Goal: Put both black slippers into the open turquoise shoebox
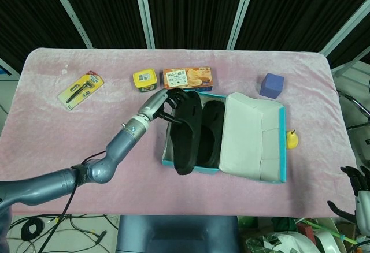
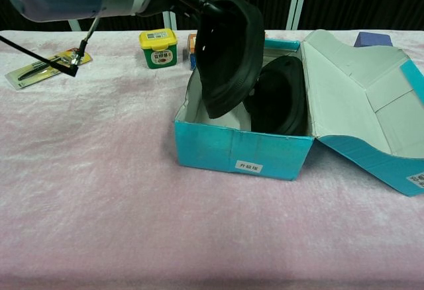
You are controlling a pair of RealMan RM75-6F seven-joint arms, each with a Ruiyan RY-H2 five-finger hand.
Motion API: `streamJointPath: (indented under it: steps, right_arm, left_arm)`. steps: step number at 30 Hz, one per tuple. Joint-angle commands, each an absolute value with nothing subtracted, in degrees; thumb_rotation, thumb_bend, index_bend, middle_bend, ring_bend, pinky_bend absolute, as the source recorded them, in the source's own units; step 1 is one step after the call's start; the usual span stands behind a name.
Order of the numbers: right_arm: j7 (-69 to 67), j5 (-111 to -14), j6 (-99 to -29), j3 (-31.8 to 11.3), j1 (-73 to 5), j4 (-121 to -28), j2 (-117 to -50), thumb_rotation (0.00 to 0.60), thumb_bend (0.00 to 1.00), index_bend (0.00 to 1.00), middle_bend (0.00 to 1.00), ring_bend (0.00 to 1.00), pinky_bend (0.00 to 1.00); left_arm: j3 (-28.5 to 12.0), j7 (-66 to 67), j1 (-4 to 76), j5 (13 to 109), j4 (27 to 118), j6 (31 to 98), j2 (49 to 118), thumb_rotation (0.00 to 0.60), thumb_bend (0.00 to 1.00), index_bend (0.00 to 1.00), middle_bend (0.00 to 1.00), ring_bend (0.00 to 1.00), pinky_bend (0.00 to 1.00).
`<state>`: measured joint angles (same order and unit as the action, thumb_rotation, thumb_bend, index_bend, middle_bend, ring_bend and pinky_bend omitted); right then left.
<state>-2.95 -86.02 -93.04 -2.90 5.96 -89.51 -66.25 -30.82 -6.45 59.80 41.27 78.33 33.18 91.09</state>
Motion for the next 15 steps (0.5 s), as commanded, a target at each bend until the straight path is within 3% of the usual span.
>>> streamJointPath:
  steps: [1,9,15]
  right_arm:
    - [-3.1,-85.9,-93.0,-2.9,6.0,-89.3,-66.4,0.600,0.01,0.21,0.17,0.07,0.20]
    - [-3.4,-85.6,-92.7,-2.9,6.0,-88.9,-66.5,0.600,0.01,0.21,0.17,0.07,0.20]
    - [-3.5,-85.5,-92.7,-3.0,6.0,-89.0,-66.5,0.600,0.01,0.21,0.17,0.07,0.20]
  left_arm:
    - [-30.5,-6.0,62.8,38.7,75.3,33.2,92.8,0.600,0.00,0.36,0.49,0.36,0.41]
    - [-29.9,-4.9,64.8,41.9,69.3,40.9,96.1,0.600,0.00,0.36,0.48,0.35,0.40]
    - [-29.0,-5.9,65.1,45.9,66.8,41.9,97.3,0.600,0.00,0.36,0.48,0.34,0.37]
